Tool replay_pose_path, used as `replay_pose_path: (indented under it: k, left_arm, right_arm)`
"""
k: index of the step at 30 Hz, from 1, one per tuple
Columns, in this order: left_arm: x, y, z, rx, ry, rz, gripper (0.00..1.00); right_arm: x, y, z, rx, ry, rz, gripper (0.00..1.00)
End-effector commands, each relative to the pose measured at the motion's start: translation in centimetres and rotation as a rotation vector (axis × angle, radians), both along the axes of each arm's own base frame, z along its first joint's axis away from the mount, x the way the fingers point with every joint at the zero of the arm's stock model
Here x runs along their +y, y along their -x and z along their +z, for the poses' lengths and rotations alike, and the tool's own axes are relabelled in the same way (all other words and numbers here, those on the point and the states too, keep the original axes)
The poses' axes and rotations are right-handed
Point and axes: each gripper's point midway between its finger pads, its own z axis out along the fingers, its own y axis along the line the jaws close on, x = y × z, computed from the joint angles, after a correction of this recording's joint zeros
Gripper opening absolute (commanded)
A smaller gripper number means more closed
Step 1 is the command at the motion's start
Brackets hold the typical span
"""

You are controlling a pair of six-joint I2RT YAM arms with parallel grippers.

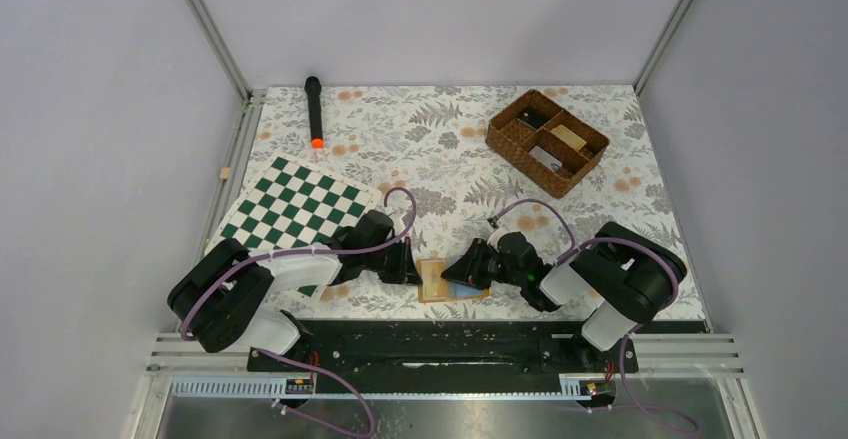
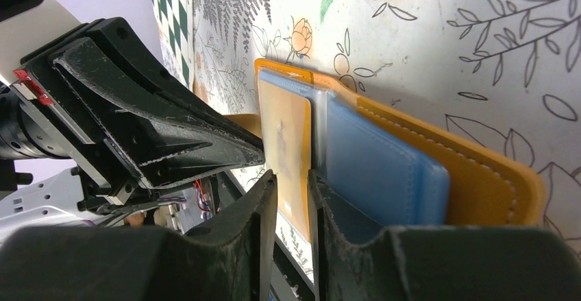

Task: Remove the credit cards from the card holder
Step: Remove the credit card from the card holder.

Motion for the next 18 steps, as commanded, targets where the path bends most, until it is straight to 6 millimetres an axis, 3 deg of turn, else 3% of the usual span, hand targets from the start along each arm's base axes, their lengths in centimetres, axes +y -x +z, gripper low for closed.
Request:
replay_pose_path:
  k: [1, 12, 15, 18]
  left_arm:
    - [-0.1, 0.2, -0.2, -0.015, -0.001, -0.029, 0.00]
    - [0.2, 0.2, -0.2, -0.020, -0.018, -0.035, 0.00]
    - [0.2, 0.3, -0.3, -0.013, -0.020, -0.036, 0.00]
    - [0.4, 0.3, -0.4, -0.008, -0.031, -0.028, 0.00]
  right_arm:
    - [2.0, 0.3, 3.6, -0.062, -0.152, 0.062, 0.29]
    - [1.6, 0.6, 4.5, -0.107, -0.177, 0.064, 0.28]
    - [1.0, 0.6, 3.2, -0.086, -0.119, 0.052, 0.28]
    - [0.1, 0.5, 1.8, -0.086, -0.031, 0.036, 0.36]
